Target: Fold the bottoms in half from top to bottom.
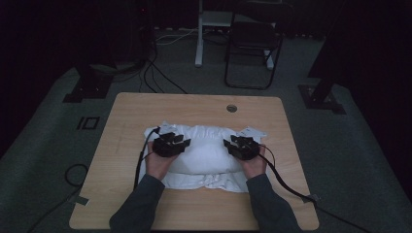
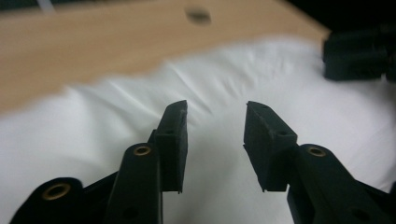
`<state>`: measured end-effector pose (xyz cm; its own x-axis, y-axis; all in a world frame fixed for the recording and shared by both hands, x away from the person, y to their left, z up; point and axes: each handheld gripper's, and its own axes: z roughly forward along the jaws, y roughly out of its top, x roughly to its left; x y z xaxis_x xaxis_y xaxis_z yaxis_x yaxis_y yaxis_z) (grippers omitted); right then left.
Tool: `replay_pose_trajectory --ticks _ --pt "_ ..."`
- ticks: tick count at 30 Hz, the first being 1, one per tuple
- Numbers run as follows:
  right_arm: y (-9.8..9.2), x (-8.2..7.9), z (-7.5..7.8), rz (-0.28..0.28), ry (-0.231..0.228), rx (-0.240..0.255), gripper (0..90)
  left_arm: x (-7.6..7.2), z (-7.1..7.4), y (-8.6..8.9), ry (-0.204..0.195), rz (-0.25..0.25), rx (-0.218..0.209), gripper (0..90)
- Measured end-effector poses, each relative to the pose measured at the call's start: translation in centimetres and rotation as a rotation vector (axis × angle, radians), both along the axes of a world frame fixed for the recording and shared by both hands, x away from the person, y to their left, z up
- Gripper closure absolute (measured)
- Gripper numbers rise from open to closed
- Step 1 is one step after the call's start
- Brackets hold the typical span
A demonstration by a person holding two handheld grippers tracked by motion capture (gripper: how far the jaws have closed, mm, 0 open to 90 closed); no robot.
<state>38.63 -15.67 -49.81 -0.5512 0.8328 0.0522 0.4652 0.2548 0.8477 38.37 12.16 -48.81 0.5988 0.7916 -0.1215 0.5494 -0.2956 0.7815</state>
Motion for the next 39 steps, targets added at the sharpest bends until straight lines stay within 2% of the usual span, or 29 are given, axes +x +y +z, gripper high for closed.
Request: replay_pose_trajectory --ticks 2,6,7,9,13,16,20,23,26,29,33,35,36,38,39 --pt "0.2 -0.2 -1.0 0.007 0.026 -0.010 59.8 -0.2 -1.5 -0.3 0.040 -0.016 0.015 61.3" --pt "-0.3 -2.0 -2.4 0.021 0.028 -0.028 58.5 -1.4 -3.1 0.3 0.067 -0.017 0.007 61.7" --pt "-0.5 -2.5 -2.6 0.020 0.025 -0.028 58.3 -1.8 -3.3 0.5 0.068 -0.016 0.007 61.8" --pt "-0.9 -3.5 -3.1 0.016 0.016 -0.037 57.9 -2.7 -4.0 0.7 0.055 -0.014 0.047 61.7" --pt "-1.0 -4.5 -4.6 0.017 0.018 -0.102 56.4 -3.8 -5.2 0.9 0.037 0.000 0.100 61.2" --pt "-0.8 -4.3 -5.3 0.013 0.025 -0.105 56.1 -4.1 -5.9 1.0 0.024 0.018 0.117 61.2" --pt "-0.3 -4.0 -6.1 0.017 0.017 -0.129 56.1 -4.1 -6.4 1.2 0.019 0.031 0.106 61.3" --pt "-0.4 -3.4 -6.2 0.031 0.035 -0.102 56.2 -4.0 -6.2 1.5 0.022 0.037 0.097 61.0" --pt "-0.6 -2.8 -6.2 0.052 0.049 -0.082 56.1 -4.1 -5.7 2.3 0.028 0.057 0.059 55.7" --pt "-0.5 -2.4 -6.3 0.051 0.053 -0.071 56.2 -4.3 -4.6 3.7 0.004 0.110 0.037 48.0" --pt "-0.5 -2.2 -6.3 0.055 0.052 -0.063 56.1 -3.7 -3.4 6.4 -0.019 0.239 0.031 39.0" --pt "-0.5 -2.2 -6.4 0.053 0.049 -0.062 56.1 -3.1 -3.3 7.5 -0.010 0.307 0.048 32.8" --pt "-0.5 -2.2 -6.4 0.053 0.048 -0.062 56.1 -2.8 -3.5 8.0 -0.012 0.341 0.070 30.1" --pt "-0.5 -2.3 -6.4 0.051 0.046 -0.061 56.1 -2.0 -4.1 8.6 0.024 0.401 0.118 26.8" --pt "-0.5 -2.3 -6.4 0.050 0.045 -0.059 56.0 -1.6 -4.5 8.9 0.047 0.414 0.119 23.4"
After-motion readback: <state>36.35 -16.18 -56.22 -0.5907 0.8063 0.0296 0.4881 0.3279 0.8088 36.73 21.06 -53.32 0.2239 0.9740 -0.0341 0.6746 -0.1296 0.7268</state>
